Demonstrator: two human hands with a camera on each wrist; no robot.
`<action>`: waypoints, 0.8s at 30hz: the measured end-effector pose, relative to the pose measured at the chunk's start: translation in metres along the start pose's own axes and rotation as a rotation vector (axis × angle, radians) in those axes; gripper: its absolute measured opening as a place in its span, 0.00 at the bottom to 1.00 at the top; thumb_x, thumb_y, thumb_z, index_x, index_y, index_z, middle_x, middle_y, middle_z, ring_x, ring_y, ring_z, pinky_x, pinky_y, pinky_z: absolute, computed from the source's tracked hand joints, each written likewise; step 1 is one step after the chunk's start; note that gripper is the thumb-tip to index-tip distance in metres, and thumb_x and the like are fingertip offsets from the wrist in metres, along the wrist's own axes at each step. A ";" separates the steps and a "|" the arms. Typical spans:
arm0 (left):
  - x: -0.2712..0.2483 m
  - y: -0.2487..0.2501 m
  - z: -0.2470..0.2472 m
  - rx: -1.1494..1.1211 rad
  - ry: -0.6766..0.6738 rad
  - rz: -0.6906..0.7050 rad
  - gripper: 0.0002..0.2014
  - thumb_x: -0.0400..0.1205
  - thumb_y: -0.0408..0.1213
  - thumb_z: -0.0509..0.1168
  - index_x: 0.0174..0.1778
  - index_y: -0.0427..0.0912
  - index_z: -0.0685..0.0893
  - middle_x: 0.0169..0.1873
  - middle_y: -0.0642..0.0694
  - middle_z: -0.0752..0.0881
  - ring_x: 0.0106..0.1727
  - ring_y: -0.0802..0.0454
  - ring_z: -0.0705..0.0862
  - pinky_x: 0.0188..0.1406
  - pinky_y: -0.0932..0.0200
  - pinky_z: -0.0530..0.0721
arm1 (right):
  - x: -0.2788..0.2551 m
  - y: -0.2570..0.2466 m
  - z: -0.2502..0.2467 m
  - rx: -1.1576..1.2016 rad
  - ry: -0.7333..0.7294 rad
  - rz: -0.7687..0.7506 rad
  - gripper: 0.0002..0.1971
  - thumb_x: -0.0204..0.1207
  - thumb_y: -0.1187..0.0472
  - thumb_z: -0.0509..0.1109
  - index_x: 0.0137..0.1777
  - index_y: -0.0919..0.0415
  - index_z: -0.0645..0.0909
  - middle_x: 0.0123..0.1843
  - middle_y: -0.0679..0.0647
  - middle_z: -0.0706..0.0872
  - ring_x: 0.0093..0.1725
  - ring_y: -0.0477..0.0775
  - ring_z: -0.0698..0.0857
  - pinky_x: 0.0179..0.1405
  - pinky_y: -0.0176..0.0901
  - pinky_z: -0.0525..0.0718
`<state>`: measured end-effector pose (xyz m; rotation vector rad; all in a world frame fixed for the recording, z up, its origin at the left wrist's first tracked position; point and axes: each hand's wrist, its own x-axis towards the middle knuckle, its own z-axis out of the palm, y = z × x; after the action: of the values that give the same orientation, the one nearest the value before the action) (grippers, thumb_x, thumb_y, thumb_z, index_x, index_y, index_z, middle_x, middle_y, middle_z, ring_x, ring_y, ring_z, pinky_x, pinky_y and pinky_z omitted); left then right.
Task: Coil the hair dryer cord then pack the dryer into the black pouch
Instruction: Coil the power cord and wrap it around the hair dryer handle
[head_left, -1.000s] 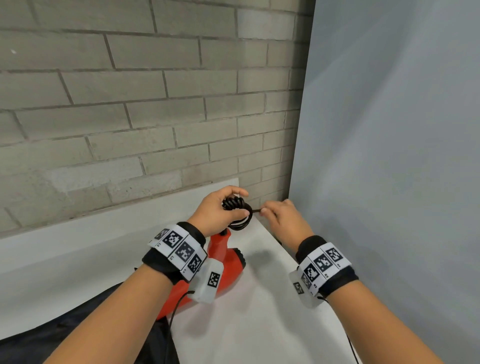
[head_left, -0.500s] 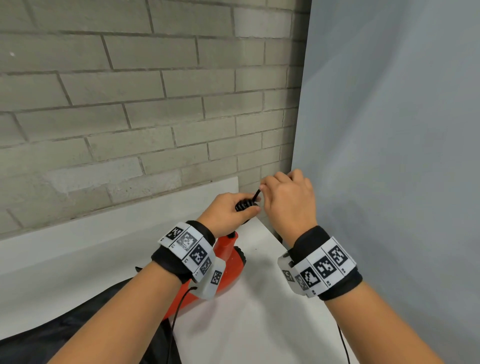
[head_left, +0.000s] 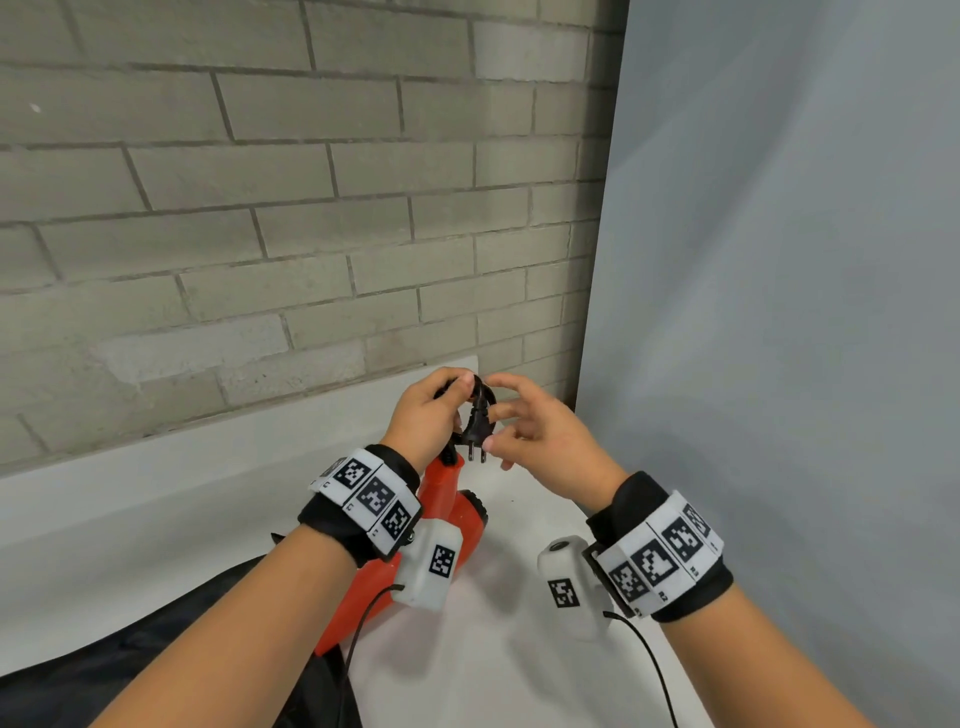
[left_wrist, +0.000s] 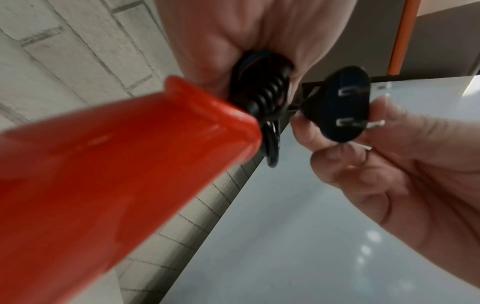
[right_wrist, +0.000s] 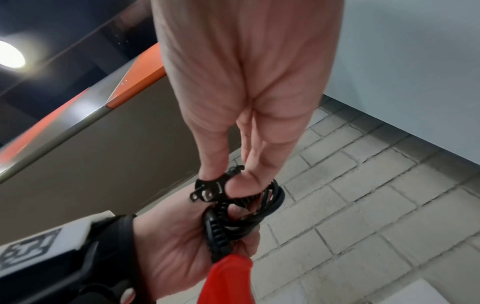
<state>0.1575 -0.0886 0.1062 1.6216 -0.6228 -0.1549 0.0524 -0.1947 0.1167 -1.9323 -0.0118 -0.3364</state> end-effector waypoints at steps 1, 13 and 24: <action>0.000 0.000 0.000 -0.013 -0.006 -0.012 0.09 0.82 0.39 0.59 0.46 0.43 0.84 0.29 0.51 0.81 0.22 0.60 0.74 0.27 0.63 0.75 | 0.001 0.001 0.000 0.030 -0.014 0.002 0.27 0.73 0.71 0.70 0.63 0.43 0.67 0.45 0.46 0.79 0.29 0.38 0.82 0.34 0.30 0.83; 0.000 -0.003 0.003 -0.057 -0.119 -0.059 0.15 0.84 0.46 0.55 0.45 0.44 0.85 0.39 0.44 0.87 0.35 0.54 0.82 0.43 0.56 0.77 | 0.005 0.011 0.018 -0.351 0.298 -0.166 0.26 0.75 0.70 0.66 0.73 0.56 0.68 0.54 0.46 0.77 0.48 0.44 0.76 0.47 0.15 0.70; -0.004 -0.001 0.002 0.011 -0.138 -0.054 0.17 0.80 0.53 0.59 0.47 0.44 0.85 0.47 0.32 0.87 0.53 0.35 0.84 0.61 0.41 0.79 | 0.005 0.037 0.042 -0.161 0.484 -0.234 0.24 0.75 0.73 0.63 0.72 0.62 0.67 0.69 0.54 0.65 0.55 0.32 0.75 0.61 0.22 0.76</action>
<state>0.1537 -0.0885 0.1040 1.6493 -0.6860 -0.3056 0.0725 -0.1714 0.0699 -1.9643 0.1103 -0.9801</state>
